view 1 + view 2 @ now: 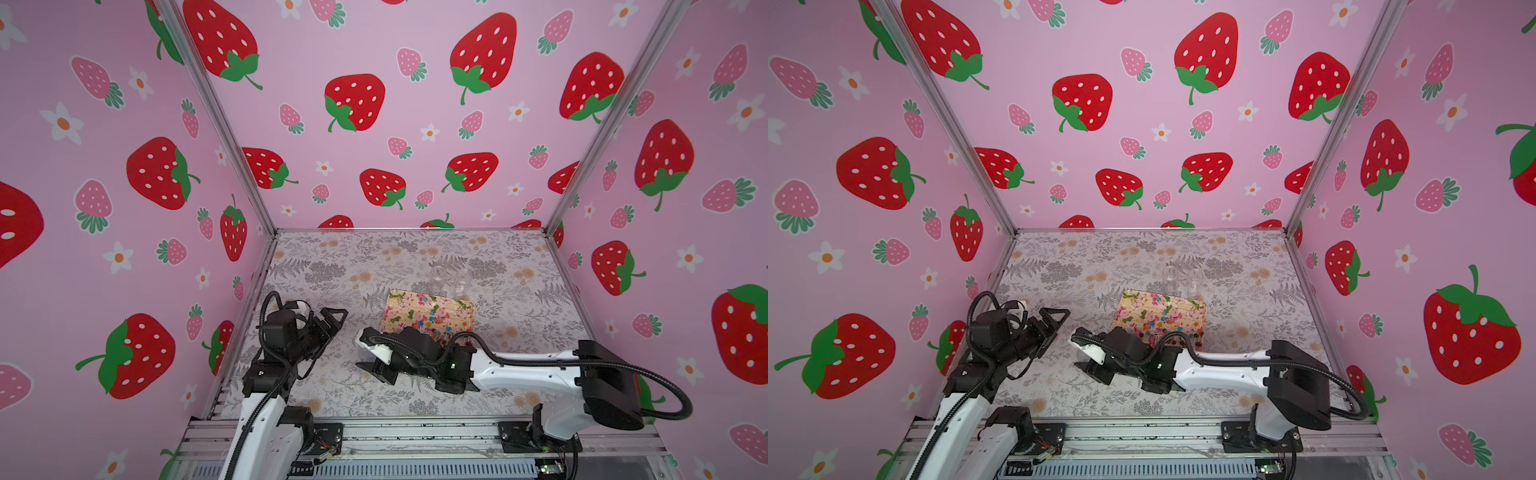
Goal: Pour the candies out of the jar
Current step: Pick up the jar from the center of the board.
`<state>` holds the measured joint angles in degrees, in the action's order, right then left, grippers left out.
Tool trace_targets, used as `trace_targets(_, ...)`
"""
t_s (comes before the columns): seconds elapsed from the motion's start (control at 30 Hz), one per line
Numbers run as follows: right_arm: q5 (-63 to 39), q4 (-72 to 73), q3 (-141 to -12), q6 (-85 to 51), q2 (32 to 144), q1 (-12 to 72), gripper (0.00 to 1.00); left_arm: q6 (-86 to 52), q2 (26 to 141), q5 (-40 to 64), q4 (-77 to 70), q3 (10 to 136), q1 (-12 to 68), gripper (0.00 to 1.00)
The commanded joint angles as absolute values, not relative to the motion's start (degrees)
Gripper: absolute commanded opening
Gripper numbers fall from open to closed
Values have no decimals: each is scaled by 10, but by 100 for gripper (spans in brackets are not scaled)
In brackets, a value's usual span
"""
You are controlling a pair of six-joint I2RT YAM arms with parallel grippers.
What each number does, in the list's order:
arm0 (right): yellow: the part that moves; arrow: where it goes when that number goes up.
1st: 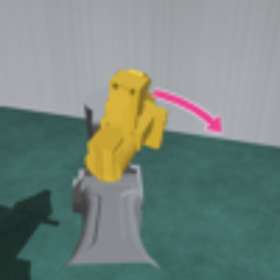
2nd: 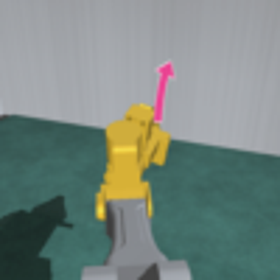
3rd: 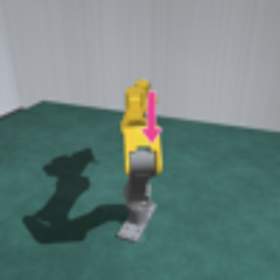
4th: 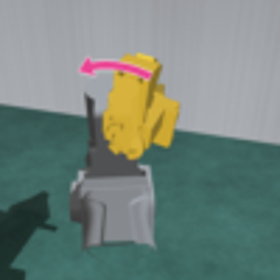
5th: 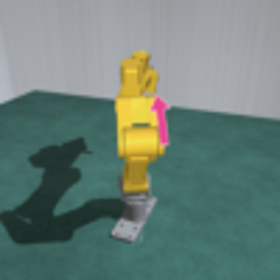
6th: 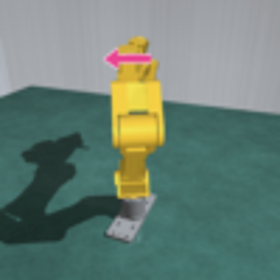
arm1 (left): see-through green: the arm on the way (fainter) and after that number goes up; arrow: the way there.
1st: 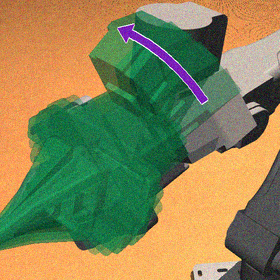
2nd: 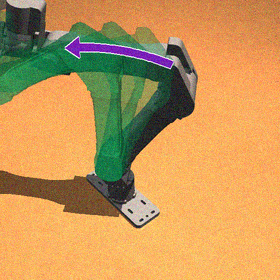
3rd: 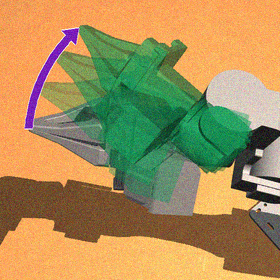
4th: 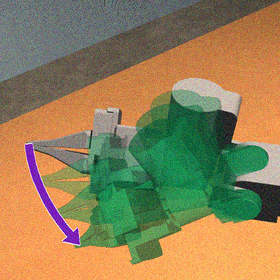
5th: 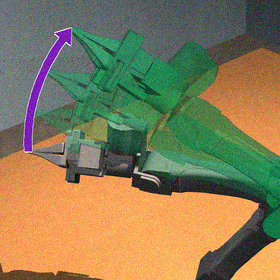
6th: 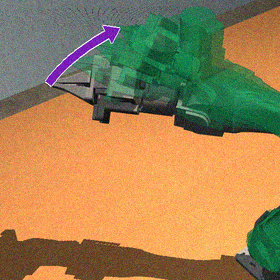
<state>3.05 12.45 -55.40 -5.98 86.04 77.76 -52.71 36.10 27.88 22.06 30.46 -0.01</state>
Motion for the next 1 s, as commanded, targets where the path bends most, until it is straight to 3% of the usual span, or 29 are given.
trace_targets(0.0,44,81,-547,-73,806,756,55,-505,357,316,173,306,-2,100)
trace_targets(0.2,16,17,-533,-94,718,689,55,-457,363,375,115,321,29,98)
trace_targets(0.63,-104,-106,-564,-160,598,539,54,-193,409,233,100,395,349,98)
trace_targets(0.97,-162,-154,-609,-175,594,506,53,-103,494,279,56,440,444,99)
